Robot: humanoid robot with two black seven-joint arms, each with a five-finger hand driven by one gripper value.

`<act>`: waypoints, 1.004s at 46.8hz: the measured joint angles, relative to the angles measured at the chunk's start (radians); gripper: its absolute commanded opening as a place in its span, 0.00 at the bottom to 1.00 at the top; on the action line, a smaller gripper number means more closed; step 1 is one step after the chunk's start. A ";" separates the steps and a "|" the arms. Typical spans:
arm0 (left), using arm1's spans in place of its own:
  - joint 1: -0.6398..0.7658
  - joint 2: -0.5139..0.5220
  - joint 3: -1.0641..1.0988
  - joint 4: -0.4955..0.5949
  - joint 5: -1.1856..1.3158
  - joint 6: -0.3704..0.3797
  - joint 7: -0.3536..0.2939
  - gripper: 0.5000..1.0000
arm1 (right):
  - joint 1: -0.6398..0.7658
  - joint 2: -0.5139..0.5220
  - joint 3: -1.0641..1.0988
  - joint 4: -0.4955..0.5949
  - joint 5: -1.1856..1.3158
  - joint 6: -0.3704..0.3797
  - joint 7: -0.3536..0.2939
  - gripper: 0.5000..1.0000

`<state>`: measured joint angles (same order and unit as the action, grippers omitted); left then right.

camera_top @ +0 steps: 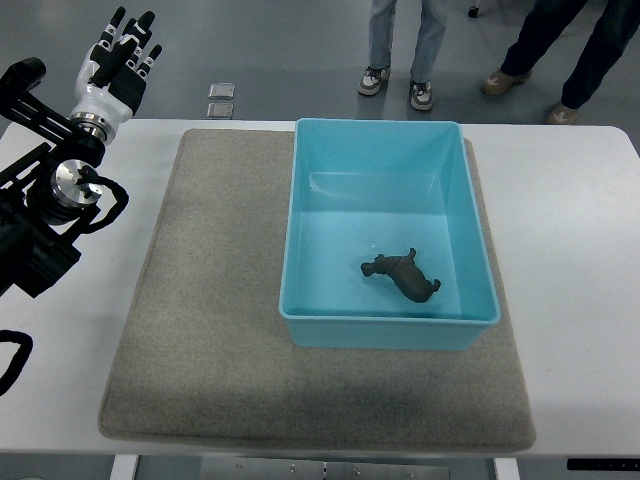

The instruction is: Place brown hippo in blue box with left hand

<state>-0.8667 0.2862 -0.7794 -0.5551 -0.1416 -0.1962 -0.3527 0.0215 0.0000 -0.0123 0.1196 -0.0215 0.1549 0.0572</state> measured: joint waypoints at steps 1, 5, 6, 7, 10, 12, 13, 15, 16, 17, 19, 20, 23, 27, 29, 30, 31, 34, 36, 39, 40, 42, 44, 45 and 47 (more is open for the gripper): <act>0.006 -0.001 0.000 0.000 -0.001 -0.002 0.000 0.99 | 0.000 0.000 0.000 0.000 0.000 0.000 0.000 0.87; 0.018 -0.004 -0.002 0.001 -0.006 -0.003 0.000 0.99 | 0.000 0.000 0.000 0.000 0.000 0.000 0.000 0.87; 0.021 -0.005 -0.003 0.001 -0.007 -0.003 0.000 0.99 | 0.000 0.000 0.000 0.000 0.000 0.000 0.000 0.87; 0.023 -0.005 -0.005 0.001 -0.009 -0.003 0.000 0.99 | 0.000 0.000 0.000 0.000 0.000 0.000 0.000 0.87; 0.028 -0.009 -0.010 0.001 -0.016 -0.002 0.000 0.99 | 0.000 0.000 0.000 0.000 0.000 0.000 0.000 0.87; 0.029 -0.010 -0.012 0.000 -0.019 0.000 0.000 0.99 | 0.000 0.000 0.000 0.000 0.000 0.000 0.000 0.87; 0.029 -0.011 -0.012 -0.001 -0.021 0.000 0.000 0.99 | 0.000 0.000 0.000 0.000 0.000 0.000 0.000 0.87; 0.029 -0.013 -0.012 -0.001 -0.027 0.000 0.000 0.99 | 0.000 0.000 0.000 0.000 0.000 0.000 0.000 0.87; 0.029 -0.013 -0.013 -0.002 -0.031 -0.001 0.000 0.99 | 0.000 0.000 0.000 0.000 0.000 0.000 0.000 0.87; 0.029 -0.014 -0.013 -0.002 -0.035 -0.001 0.000 0.99 | 0.000 0.000 0.000 0.000 0.000 0.000 0.000 0.87; 0.029 -0.015 -0.014 -0.002 -0.043 -0.004 0.000 0.99 | 0.000 0.000 0.000 0.000 0.000 0.000 0.000 0.87; 0.029 -0.015 -0.015 -0.002 -0.046 -0.005 0.000 0.99 | 0.000 0.000 0.000 0.000 0.000 0.000 0.000 0.87; 0.030 -0.015 -0.015 -0.003 -0.058 -0.006 0.000 0.99 | 0.000 0.000 0.000 0.000 0.000 0.000 0.000 0.87; 0.031 -0.015 -0.015 -0.004 -0.066 -0.009 0.000 0.99 | 0.000 0.000 0.000 0.000 0.000 0.000 0.000 0.87; 0.031 -0.015 -0.015 -0.005 -0.067 -0.010 0.000 0.99 | 0.000 0.000 0.000 0.000 0.000 0.000 0.000 0.87; 0.031 -0.016 -0.016 -0.006 -0.067 -0.011 0.000 0.99 | 0.000 0.000 0.000 0.000 0.000 0.000 0.000 0.87; 0.031 -0.016 -0.017 -0.007 -0.067 -0.011 0.000 0.99 | 0.000 0.000 0.000 0.000 0.000 0.000 0.000 0.87; 0.031 -0.016 -0.026 -0.008 -0.067 -0.011 0.000 0.99 | -0.001 0.000 0.000 0.000 0.000 0.000 0.000 0.87; 0.030 -0.017 -0.031 -0.008 -0.067 -0.011 0.000 0.99 | 0.000 0.000 0.000 0.000 0.000 0.000 0.000 0.87; 0.030 -0.020 -0.032 -0.008 -0.067 -0.011 0.000 0.99 | 0.000 0.000 0.000 0.000 0.000 0.000 0.000 0.87; 0.030 -0.022 -0.032 -0.008 -0.067 -0.011 0.000 0.99 | 0.000 0.000 0.000 0.000 0.000 0.000 0.000 0.87; 0.030 -0.025 -0.033 -0.008 -0.067 -0.011 0.000 0.99 | 0.000 0.000 0.000 0.000 0.000 0.000 0.000 0.87; 0.029 -0.025 -0.033 -0.009 -0.067 -0.011 0.000 0.99 | 0.000 0.000 0.001 0.000 0.000 0.000 0.000 0.87; 0.029 -0.025 -0.034 -0.009 -0.067 -0.011 0.000 0.99 | 0.000 0.000 0.001 0.000 0.001 0.000 0.000 0.87; 0.029 -0.025 -0.034 -0.009 -0.067 -0.011 0.000 0.99 | 0.000 0.000 0.001 0.001 0.002 0.003 0.000 0.87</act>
<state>-0.8375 0.2608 -0.8131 -0.5643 -0.2086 -0.2071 -0.3527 0.0215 0.0000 -0.0110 0.1206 -0.0195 0.1580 0.0570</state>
